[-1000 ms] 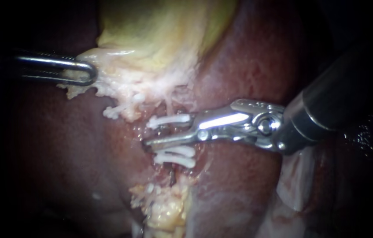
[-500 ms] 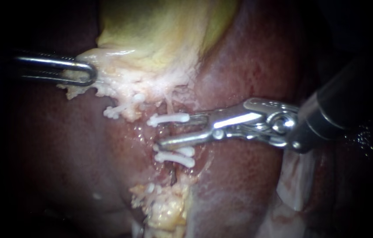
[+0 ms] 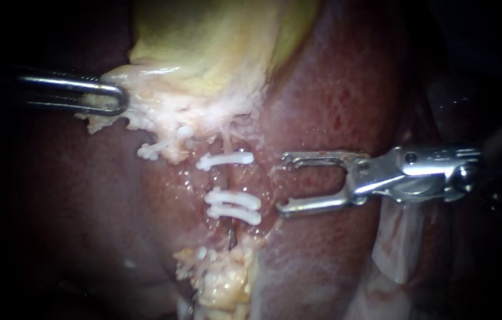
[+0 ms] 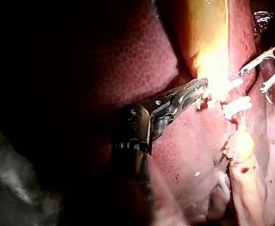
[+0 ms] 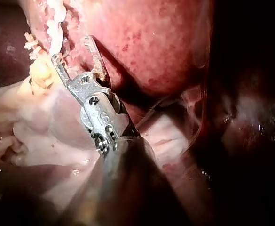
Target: Going back third clip right tube
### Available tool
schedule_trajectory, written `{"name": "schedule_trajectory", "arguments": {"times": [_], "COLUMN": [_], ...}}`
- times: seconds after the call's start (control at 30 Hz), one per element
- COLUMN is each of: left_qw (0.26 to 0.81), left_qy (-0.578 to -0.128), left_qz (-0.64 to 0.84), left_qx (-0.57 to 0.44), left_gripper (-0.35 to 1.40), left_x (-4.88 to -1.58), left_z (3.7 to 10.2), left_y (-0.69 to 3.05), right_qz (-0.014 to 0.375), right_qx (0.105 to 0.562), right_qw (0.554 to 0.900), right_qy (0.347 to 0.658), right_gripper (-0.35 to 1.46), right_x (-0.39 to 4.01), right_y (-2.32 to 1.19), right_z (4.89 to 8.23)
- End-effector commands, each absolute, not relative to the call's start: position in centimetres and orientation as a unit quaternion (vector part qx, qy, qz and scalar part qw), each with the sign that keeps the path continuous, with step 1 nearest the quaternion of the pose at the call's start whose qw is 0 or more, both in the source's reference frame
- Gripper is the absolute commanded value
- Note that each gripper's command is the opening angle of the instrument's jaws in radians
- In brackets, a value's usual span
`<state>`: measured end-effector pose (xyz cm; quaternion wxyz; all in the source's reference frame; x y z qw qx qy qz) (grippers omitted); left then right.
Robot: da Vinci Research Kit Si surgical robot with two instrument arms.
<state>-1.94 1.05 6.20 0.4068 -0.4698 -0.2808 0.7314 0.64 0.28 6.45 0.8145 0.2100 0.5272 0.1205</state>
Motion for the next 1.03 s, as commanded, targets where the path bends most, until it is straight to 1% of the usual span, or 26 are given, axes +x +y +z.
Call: {"name": "schedule_trajectory", "arguments": {"times": [0.03, 0.17, 0.33, 0.47, 0.73, 1.03], "left_qw": [0.407, 0.407, 0.407, 0.407, 0.396, 0.394], "left_qy": [-0.281, -0.281, -0.278, -0.271, -0.276, -0.278], "left_qz": [0.731, 0.731, 0.732, 0.734, 0.736, 0.736], "left_qx": [-0.470, -0.470, -0.470, -0.471, -0.475, -0.475], "left_gripper": [-0.35, -0.35, -0.35, -0.35, -0.35, -0.35], "left_x": [-1.94, -1.94, -1.99, -2.09, -2.31, -2.31], "left_z": [6.20, 6.21, 6.30, 6.50, 6.85, 6.83], "left_y": [1.05, 1.06, 1.02, 0.96, 0.85, 0.85], "right_qz": [0.113, 0.101, 0.094, 0.089, 0.086, 0.083], "right_qx": [0.208, 0.203, 0.201, 0.198, 0.197, 0.201], "right_qw": [0.816, 0.817, 0.817, 0.817, 0.817, 0.816], "right_qy": [0.527, 0.531, 0.533, 0.534, 0.535, 0.536], "right_gripper": [0.50, 0.50, 0.50, 0.50, 0.50, 0.50], "right_x": [0.61, 0.50, 0.43, 0.41, 0.41, 0.42], "right_y": [0.30, 0.39, 0.43, 0.43, 0.41, 0.39], "right_z": [6.42, 6.30, 6.21, 6.21, 6.20, 6.18]}}
